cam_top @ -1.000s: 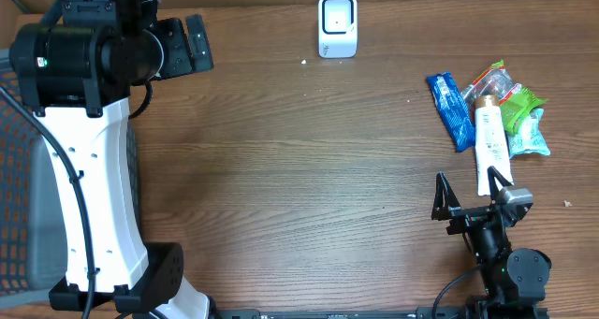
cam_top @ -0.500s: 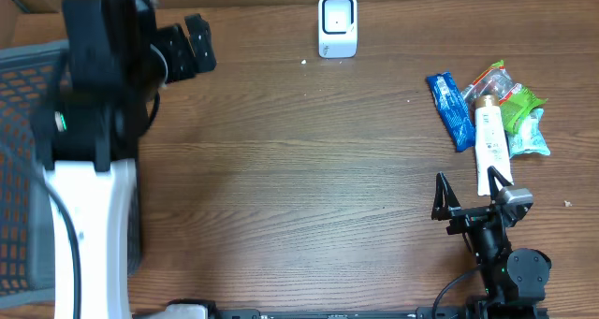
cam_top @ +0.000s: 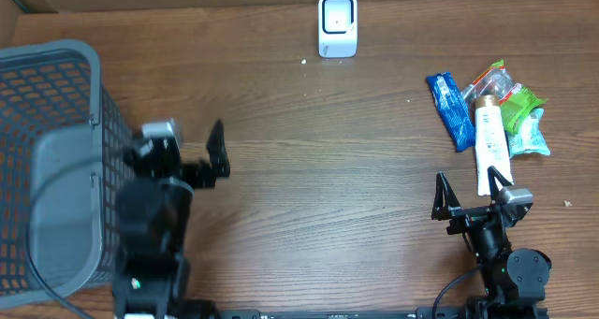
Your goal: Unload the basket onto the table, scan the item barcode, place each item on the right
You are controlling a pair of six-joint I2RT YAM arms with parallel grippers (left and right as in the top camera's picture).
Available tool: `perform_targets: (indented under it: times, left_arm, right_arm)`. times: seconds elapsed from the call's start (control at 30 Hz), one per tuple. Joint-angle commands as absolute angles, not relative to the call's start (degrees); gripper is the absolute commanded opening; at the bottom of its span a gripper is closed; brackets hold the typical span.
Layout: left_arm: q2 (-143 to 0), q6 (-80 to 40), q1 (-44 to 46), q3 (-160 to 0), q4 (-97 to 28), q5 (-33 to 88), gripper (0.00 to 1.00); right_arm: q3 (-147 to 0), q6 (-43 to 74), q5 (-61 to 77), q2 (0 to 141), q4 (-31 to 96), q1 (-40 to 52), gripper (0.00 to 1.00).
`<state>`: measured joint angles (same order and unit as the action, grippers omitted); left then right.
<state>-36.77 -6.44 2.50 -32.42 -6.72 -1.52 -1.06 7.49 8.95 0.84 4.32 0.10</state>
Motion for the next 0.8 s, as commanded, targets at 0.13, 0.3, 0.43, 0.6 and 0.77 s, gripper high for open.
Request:
perform_targets:
  times: [0.13, 0.3, 0.43, 0.6, 0.77]
  left_arm:
    - [-23.0, -0.8, 0.3, -14.9, 1.0, -1.0, 0.99]
    - [-17.3, 1.5, -1.7, -9.5, 2.2, -0.8, 1.00]
    - [-12.9, 4.8, -2.0, -6.5, 2.2, -0.2, 1.00]
    - [-7.9, 5.8, -1.9, -2.7, 2.2, 0.7, 1.00]
    - [-4.0, 7.7, -2.0, -0.3, -0.6, 2.4, 1.00]
  right_arm:
    - [-0.5, 7.4, 8.6, 0.2, 4.0, 0.4, 1.00]
    - [-0.5, 7.4, 8.6, 0.2, 4.0, 0.4, 1.00]
    - [-0.5, 7.4, 8.6, 0.2, 4.0, 0.4, 1.00]
    - [-0.5, 7.4, 8.6, 0.2, 4.0, 0.4, 1.00]
    - [-0.5, 7.4, 8.6, 0.2, 4.0, 0.4, 1.00]
